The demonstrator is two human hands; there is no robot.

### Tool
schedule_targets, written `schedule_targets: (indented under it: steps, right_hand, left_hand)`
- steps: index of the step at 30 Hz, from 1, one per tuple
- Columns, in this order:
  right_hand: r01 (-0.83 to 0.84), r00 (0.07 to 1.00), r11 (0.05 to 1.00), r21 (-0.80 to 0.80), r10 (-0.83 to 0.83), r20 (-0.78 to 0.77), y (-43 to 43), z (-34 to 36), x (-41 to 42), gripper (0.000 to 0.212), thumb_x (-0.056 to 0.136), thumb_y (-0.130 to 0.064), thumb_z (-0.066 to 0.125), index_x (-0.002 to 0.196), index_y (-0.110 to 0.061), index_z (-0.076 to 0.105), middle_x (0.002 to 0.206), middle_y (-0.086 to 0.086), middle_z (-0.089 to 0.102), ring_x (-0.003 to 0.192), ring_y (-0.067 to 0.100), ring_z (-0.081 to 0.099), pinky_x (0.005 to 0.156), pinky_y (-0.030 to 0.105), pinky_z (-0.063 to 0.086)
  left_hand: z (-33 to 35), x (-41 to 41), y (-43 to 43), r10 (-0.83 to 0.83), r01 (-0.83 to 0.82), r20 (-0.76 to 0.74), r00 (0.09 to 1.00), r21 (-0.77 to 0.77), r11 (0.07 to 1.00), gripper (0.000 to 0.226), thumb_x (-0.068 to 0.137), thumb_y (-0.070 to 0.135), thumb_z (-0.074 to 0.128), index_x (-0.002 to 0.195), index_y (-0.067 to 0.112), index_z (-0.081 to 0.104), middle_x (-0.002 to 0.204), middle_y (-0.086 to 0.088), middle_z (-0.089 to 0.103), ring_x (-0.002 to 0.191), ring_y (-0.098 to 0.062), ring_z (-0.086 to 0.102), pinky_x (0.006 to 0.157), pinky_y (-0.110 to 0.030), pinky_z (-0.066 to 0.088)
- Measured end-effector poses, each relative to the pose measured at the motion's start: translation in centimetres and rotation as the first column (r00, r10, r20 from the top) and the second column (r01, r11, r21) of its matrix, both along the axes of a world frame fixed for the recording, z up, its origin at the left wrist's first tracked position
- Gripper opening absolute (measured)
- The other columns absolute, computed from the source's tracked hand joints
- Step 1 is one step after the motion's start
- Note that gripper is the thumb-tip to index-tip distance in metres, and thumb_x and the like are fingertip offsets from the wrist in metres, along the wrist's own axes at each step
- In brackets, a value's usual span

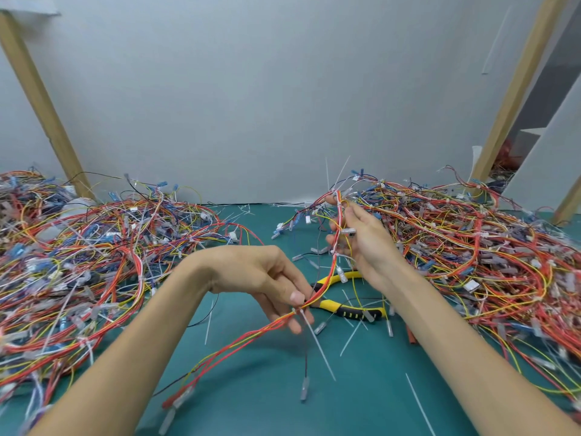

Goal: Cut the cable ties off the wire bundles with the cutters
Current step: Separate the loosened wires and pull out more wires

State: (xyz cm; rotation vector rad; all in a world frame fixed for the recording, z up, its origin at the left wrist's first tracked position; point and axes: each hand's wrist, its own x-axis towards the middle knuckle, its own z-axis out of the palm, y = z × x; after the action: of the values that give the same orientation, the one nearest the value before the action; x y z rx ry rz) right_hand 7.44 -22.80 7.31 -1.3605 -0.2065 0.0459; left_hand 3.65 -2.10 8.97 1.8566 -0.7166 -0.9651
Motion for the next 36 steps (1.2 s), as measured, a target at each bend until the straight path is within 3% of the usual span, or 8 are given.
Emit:
schedule_targets:
  steps: [6,12,19,24,28,36]
  right_hand:
    - [-0.003,1.000,1.000,-0.011,0.003,-0.014,0.0,0.0,-0.2,0.035,0.107,-0.024,0.034,0.110,-0.032,0.068,0.074,0.000,0.055,0.056,0.010,0.058,0.044,0.015,0.042]
    - [-0.068,0.998,0.997,-0.023,0.067,-0.006,-0.3,0.2,0.1,0.034,0.107,-0.028,0.034,0.117,-0.030,0.067,0.069,-0.004,0.052,0.052,0.008,0.050,0.045,0.017,0.038]
    - [-0.093,0.996,0.996,0.005,0.093,0.012,-0.5,0.5,0.4,0.034,0.108,-0.026,0.032,0.115,-0.026,0.065,0.063,-0.003,0.037,0.048,0.008,0.032,0.048,0.022,0.016]
    - [-0.079,0.997,0.997,0.011,0.079,0.002,-0.7,0.6,0.3,0.034,0.108,-0.025,0.031,0.121,-0.023,0.062,0.063,-0.004,0.034,0.048,0.007,0.030,0.053,0.026,0.010]
    - [-0.057,0.998,0.998,-0.009,0.057,-0.005,-0.7,0.5,0.4,0.034,0.108,-0.024,0.031,0.132,-0.020,0.054,0.064,-0.002,0.034,0.049,0.007,0.030,0.053,0.026,0.011]
    - [-0.048,0.998,0.997,0.054,0.046,0.032,-0.9,1.0,0.4,0.035,0.108,-0.025,0.031,0.123,-0.022,0.063,0.060,-0.006,0.034,0.050,0.008,0.026,0.052,0.027,0.009]
  left_hand:
    - [-0.4,0.0,-0.4,-0.004,0.004,0.014,1.000,-0.002,1.000,0.019,0.093,0.004,0.062,0.110,0.011,0.067,0.101,-0.011,0.073,0.085,-0.024,0.073,0.074,-0.028,0.056]
    - [-0.5,0.3,-0.1,0.094,-0.089,0.079,0.992,-0.069,0.994,0.021,0.093,0.003,0.061,0.112,0.008,0.066,0.098,-0.011,0.074,0.084,-0.025,0.073,0.070,-0.028,0.057]
    - [-0.3,0.6,0.2,0.160,-0.154,0.072,0.984,-0.090,0.984,0.023,0.094,0.007,0.060,0.115,0.008,0.067,0.094,-0.014,0.075,0.080,-0.021,0.073,0.074,-0.028,0.058]
    - [-0.1,0.5,0.5,0.108,-0.104,0.043,0.993,-0.087,0.991,0.027,0.099,0.007,0.052,0.124,0.003,0.061,0.107,-0.024,0.070,0.090,-0.027,0.072,0.075,-0.026,0.057]
    - [-0.2,0.6,0.8,0.092,-0.090,0.029,0.995,-0.061,0.994,0.028,0.102,0.006,0.044,0.125,0.003,0.060,0.107,-0.020,0.071,0.089,-0.027,0.072,0.076,-0.027,0.057]
    - [-0.7,0.6,1.1,0.156,-0.157,0.027,0.987,0.048,0.986,0.027,0.104,0.014,0.043,0.123,0.008,0.061,0.112,-0.011,0.071,0.083,-0.027,0.072,0.072,-0.028,0.058]
